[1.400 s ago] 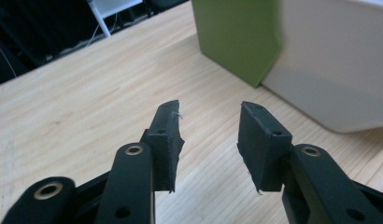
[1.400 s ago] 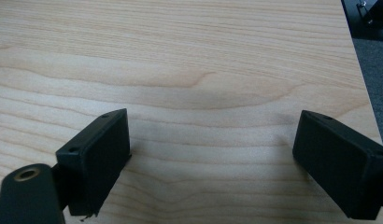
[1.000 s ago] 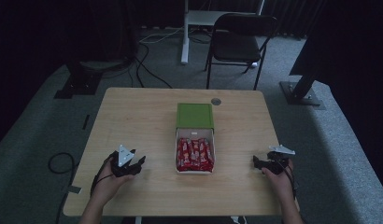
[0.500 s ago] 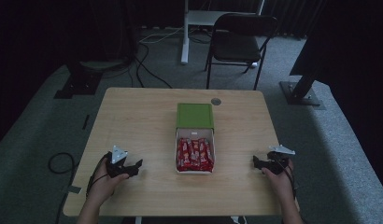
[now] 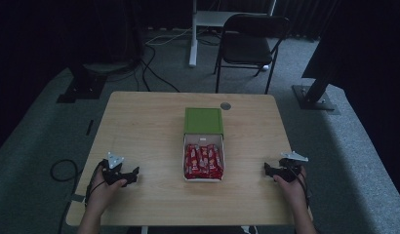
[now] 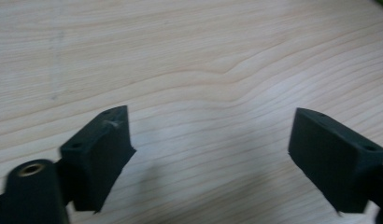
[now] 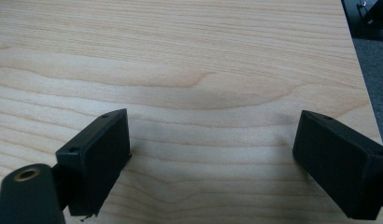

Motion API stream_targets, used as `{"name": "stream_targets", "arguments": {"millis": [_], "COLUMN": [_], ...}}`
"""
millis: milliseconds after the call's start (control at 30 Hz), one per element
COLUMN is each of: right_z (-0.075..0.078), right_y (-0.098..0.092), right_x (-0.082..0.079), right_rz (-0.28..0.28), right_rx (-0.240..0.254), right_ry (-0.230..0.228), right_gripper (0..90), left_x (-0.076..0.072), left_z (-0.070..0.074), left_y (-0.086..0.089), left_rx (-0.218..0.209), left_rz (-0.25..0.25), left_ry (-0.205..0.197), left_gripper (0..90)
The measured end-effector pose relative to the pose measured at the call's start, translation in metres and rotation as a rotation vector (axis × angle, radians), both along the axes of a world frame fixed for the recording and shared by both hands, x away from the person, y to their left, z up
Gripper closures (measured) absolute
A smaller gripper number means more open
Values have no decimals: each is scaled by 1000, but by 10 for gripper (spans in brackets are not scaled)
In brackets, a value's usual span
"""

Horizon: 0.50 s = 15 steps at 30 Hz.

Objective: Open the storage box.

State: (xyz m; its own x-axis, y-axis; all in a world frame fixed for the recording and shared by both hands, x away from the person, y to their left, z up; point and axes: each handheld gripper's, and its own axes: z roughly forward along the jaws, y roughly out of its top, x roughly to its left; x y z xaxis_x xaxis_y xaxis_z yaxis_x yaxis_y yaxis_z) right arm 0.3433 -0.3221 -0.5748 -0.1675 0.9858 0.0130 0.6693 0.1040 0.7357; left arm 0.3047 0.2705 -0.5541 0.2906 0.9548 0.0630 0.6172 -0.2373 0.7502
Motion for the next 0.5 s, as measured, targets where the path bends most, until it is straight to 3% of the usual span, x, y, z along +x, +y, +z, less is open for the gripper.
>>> {"name": "stream_targets", "arguments": {"millis": [500], "right_z": [0], "right_y": [0], "right_x": [0], "right_rz": [0], "right_rx": [0], "right_ry": [0], "right_gripper": [105], "left_x": [1], "left_z": [-7], "left_y": [12], "left_rx": [-11], "left_rz": [127], "left_ry": [48], "left_gripper": [105]}}
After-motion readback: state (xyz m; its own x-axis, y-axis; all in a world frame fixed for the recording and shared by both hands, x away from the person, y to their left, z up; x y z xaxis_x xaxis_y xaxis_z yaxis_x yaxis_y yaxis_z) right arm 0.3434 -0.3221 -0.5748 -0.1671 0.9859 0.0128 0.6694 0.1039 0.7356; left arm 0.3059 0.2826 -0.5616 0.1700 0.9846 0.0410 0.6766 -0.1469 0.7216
